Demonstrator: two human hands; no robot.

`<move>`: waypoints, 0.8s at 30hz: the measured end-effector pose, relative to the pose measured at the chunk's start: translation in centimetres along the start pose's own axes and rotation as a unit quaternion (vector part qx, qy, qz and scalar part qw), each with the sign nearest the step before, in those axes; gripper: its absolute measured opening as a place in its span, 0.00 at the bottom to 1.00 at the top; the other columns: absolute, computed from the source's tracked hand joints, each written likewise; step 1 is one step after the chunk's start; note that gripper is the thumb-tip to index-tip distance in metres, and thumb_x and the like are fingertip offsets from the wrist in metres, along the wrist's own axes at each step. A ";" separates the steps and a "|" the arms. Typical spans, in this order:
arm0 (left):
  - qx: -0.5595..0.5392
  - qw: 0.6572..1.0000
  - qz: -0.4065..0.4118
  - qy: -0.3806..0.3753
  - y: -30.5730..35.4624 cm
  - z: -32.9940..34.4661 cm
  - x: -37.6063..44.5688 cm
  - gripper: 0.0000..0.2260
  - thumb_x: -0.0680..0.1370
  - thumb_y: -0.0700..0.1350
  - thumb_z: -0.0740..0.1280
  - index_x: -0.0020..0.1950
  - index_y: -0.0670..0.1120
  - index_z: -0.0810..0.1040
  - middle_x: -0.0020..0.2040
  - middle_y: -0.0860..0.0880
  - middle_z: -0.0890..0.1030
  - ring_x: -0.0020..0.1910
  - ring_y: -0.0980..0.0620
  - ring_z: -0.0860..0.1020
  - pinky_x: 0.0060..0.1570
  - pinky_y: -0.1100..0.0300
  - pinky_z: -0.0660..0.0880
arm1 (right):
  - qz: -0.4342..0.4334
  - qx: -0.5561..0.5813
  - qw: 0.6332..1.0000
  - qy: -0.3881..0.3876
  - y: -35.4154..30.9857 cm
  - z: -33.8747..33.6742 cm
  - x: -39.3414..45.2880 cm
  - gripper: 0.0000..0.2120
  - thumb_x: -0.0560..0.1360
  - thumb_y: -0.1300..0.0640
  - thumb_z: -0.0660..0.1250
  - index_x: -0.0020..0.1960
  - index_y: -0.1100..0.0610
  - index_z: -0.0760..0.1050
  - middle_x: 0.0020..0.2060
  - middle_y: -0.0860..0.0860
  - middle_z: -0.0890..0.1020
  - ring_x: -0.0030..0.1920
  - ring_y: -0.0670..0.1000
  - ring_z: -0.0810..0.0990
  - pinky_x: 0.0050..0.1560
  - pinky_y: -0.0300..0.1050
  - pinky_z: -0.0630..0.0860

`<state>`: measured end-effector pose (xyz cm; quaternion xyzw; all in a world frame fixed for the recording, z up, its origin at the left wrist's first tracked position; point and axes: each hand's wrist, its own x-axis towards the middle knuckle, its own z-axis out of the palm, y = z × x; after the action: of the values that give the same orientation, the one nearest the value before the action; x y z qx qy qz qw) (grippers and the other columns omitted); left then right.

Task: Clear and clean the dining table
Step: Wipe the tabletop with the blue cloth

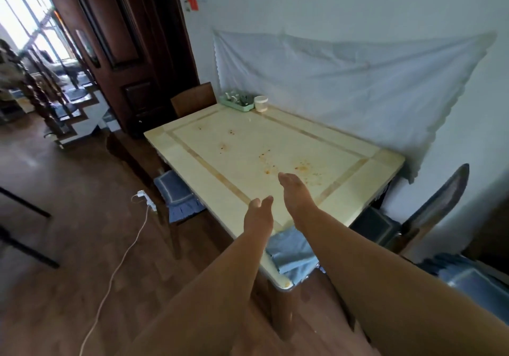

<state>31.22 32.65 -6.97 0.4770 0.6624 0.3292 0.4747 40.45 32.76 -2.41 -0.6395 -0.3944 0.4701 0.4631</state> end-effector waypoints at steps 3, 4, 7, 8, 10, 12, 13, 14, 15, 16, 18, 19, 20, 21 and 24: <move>0.032 0.999 -0.013 -0.001 -1.0 1.9 1.3 0.24 0.82 0.53 0.58 0.76 0.45 0.62 0.74 0.45 0.68 0.72 0.45 0.67 0.67 0.55 0.64 | 0.022 -0.006 1.000 -0.020 1.7 -1.2 2.1 0.21 0.82 0.48 0.57 0.72 0.57 0.69 0.65 0.52 0.74 0.65 0.54 0.71 0.64 0.48 0.63; 0.058 0.998 -0.017 0.002 -1.6 2.8 2.2 0.23 0.82 0.52 0.58 0.76 0.45 0.63 0.73 0.45 0.69 0.71 0.46 0.68 0.66 0.56 0.64 | 0.023 -0.011 0.999 -0.024 2.4 -1.8 3.3 0.21 0.82 0.48 0.57 0.71 0.58 0.69 0.65 0.53 0.74 0.63 0.53 0.72 0.64 0.47 0.64; 0.132 0.991 -0.031 0.004 -3.7 4.5 3.8 0.22 0.82 0.49 0.58 0.74 0.45 0.65 0.71 0.45 0.71 0.69 0.47 0.70 0.63 0.59 0.65 | 0.037 -0.031 0.998 -0.036 4.5 -3.0 5.9 0.19 0.83 0.50 0.56 0.69 0.59 0.70 0.64 0.55 0.75 0.60 0.52 0.72 0.63 0.46 0.64; 0.150 0.988 -0.036 0.003 -4.8 4.9 4.3 0.21 0.82 0.49 0.59 0.74 0.45 0.65 0.70 0.46 0.72 0.69 0.48 0.71 0.63 0.59 0.65 | 0.042 -0.039 0.998 -0.041 5.2 -3.2 6.7 0.19 0.83 0.50 0.56 0.69 0.60 0.70 0.65 0.56 0.75 0.62 0.54 0.72 0.64 0.47 0.65; 0.187 0.981 -0.046 -0.002 -6.4 5.4 4.9 0.21 0.82 0.49 0.59 0.74 0.46 0.65 0.69 0.46 0.73 0.67 0.48 0.72 0.64 0.60 0.66 | 0.052 -0.057 0.996 -0.052 6.4 -3.4 8.0 0.19 0.83 0.51 0.56 0.69 0.61 0.70 0.65 0.58 0.75 0.65 0.56 0.72 0.66 0.49 0.65; 0.212 0.976 -0.053 -0.010 -7.8 5.7 5.7 0.21 0.82 0.48 0.61 0.74 0.47 0.65 0.69 0.47 0.73 0.66 0.49 0.73 0.63 0.60 0.69 | 0.063 -0.064 0.994 -0.063 7.4 -3.3 9.1 0.19 0.84 0.51 0.55 0.68 0.62 0.70 0.65 0.59 0.75 0.65 0.57 0.72 0.66 0.50 0.65; 0.220 0.973 -0.062 -0.015 -8.4 6.0 6.1 0.21 0.81 0.48 0.61 0.74 0.47 0.64 0.69 0.47 0.73 0.66 0.48 0.74 0.62 0.60 0.70 | 0.068 -0.065 0.993 -0.067 7.9 -3.3 9.7 0.19 0.84 0.52 0.55 0.68 0.62 0.70 0.65 0.60 0.74 0.65 0.58 0.72 0.66 0.50 0.65; 0.233 0.970 -0.062 -0.019 -8.9 6.3 6.6 0.21 0.81 0.48 0.61 0.74 0.47 0.64 0.68 0.46 0.73 0.65 0.48 0.74 0.62 0.60 0.70 | 0.074 -0.067 0.993 -0.071 8.5 -3.2 10.2 0.18 0.84 0.53 0.55 0.67 0.63 0.70 0.65 0.61 0.74 0.66 0.59 0.71 0.66 0.51 0.65; 0.247 0.967 -0.060 -0.024 -9.2 6.6 7.1 0.21 0.82 0.48 0.61 0.75 0.48 0.64 0.68 0.46 0.73 0.65 0.48 0.74 0.63 0.59 0.70 | 0.078 -0.070 0.992 -0.073 8.9 -3.2 10.7 0.18 0.84 0.53 0.55 0.67 0.64 0.70 0.65 0.61 0.74 0.66 0.60 0.71 0.66 0.50 0.65; 0.259 0.964 -0.057 -0.030 -9.6 7.1 7.6 0.21 0.82 0.48 0.60 0.74 0.47 0.64 0.68 0.45 0.73 0.65 0.48 0.74 0.64 0.58 0.69 | 0.082 -0.073 0.991 -0.074 9.5 -3.1 11.2 0.18 0.84 0.54 0.55 0.66 0.65 0.70 0.65 0.62 0.73 0.66 0.60 0.71 0.66 0.50 0.65; 0.293 0.954 -0.049 -0.041 -9.9 8.2 8.6 0.19 0.82 0.47 0.59 0.73 0.46 0.66 0.67 0.45 0.74 0.66 0.47 0.74 0.65 0.56 0.69 | 0.097 -0.072 0.990 -0.076 10.8 -3.1 12.0 0.18 0.84 0.54 0.55 0.66 0.66 0.70 0.66 0.62 0.73 0.67 0.60 0.71 0.66 0.49 0.64; 0.312 0.948 -0.045 -0.043 -10.2 8.9 9.2 0.18 0.81 0.47 0.59 0.71 0.46 0.69 0.66 0.46 0.75 0.65 0.46 0.74 0.64 0.55 0.70 | 0.104 -0.068 0.989 -0.078 11.6 -3.1 12.5 0.18 0.84 0.55 0.55 0.66 0.66 0.70 0.66 0.62 0.73 0.67 0.60 0.70 0.66 0.49 0.64; 0.327 0.943 -0.042 -0.039 -10.5 9.4 9.6 0.17 0.81 0.47 0.59 0.69 0.47 0.71 0.64 0.47 0.76 0.63 0.46 0.76 0.63 0.55 0.71 | 0.111 -0.064 0.988 -0.082 12.2 -3.2 12.7 0.18 0.84 0.55 0.55 0.67 0.66 0.70 0.67 0.61 0.73 0.67 0.59 0.70 0.65 0.47 0.64; 0.342 0.938 -0.043 -0.036 -11.0 10.0 10.1 0.15 0.80 0.47 0.59 0.67 0.48 0.73 0.62 0.48 0.78 0.61 0.47 0.77 0.62 0.55 0.73 | 0.120 -0.061 0.987 -0.084 12.9 -3.4 13.0 0.18 0.84 0.54 0.55 0.68 0.64 0.69 0.68 0.60 0.72 0.68 0.58 0.70 0.65 0.46 0.64; 0.404 0.914 -0.029 -0.023 -12.7 11.2 11.0 0.15 0.80 0.48 0.61 0.67 0.51 0.72 0.62 0.50 0.76 0.61 0.49 0.75 0.61 0.55 0.73 | 0.151 -0.044 0.983 -0.092 14.7 -3.7 13.4 0.20 0.83 0.51 0.56 0.72 0.58 0.67 0.68 0.51 0.71 0.71 0.53 0.68 0.67 0.45 0.63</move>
<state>36.72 38.69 -25.43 0.6158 0.7414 0.0086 0.2666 48.37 40.66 -19.28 -0.6653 -0.3549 0.5737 0.3197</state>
